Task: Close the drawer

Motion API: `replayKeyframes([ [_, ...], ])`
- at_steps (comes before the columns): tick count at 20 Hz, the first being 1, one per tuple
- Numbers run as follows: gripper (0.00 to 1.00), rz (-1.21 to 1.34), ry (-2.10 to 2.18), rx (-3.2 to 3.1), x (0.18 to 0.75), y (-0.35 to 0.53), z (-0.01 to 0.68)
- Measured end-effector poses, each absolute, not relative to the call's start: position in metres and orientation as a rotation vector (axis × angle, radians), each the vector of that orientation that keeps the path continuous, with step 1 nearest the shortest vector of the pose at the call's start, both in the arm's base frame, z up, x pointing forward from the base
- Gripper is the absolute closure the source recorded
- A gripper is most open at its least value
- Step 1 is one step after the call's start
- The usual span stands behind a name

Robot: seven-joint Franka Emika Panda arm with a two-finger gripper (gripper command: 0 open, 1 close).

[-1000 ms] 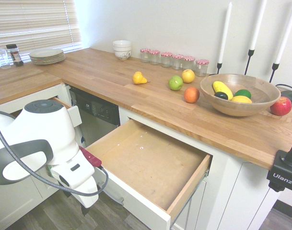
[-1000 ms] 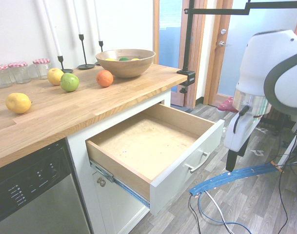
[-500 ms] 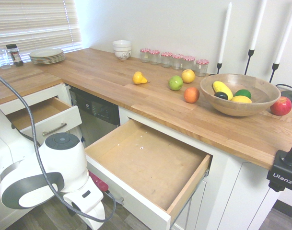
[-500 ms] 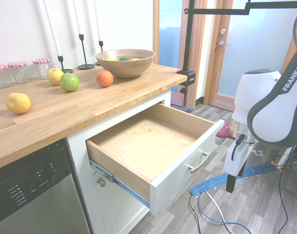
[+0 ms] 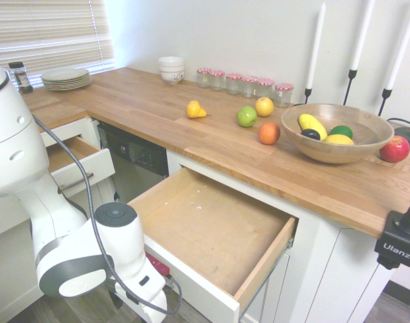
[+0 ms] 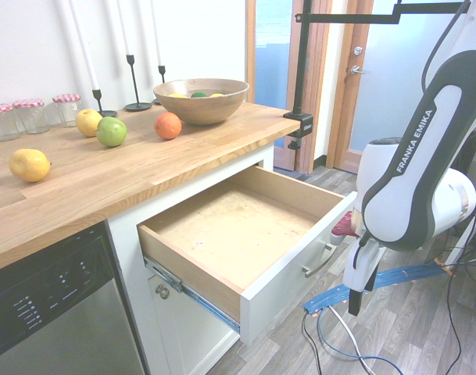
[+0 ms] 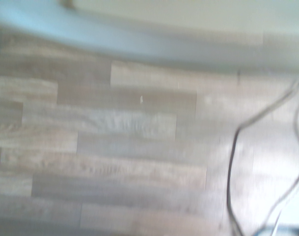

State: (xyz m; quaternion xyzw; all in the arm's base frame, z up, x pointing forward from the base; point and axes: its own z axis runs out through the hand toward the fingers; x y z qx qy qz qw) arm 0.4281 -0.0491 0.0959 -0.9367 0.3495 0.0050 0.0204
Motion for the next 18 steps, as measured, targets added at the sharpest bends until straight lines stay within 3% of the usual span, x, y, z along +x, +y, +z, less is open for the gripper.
replayKeyframes([
  [3,0.00,-0.052,1.039,-2.914,0.4326,-0.0443,0.0996],
  [4,1.00,-0.061,1.037,-2.913,0.4331,-0.0436,0.1001],
  [18,1.00,-0.084,1.054,-2.891,0.4345,-0.0423,0.1013],
])
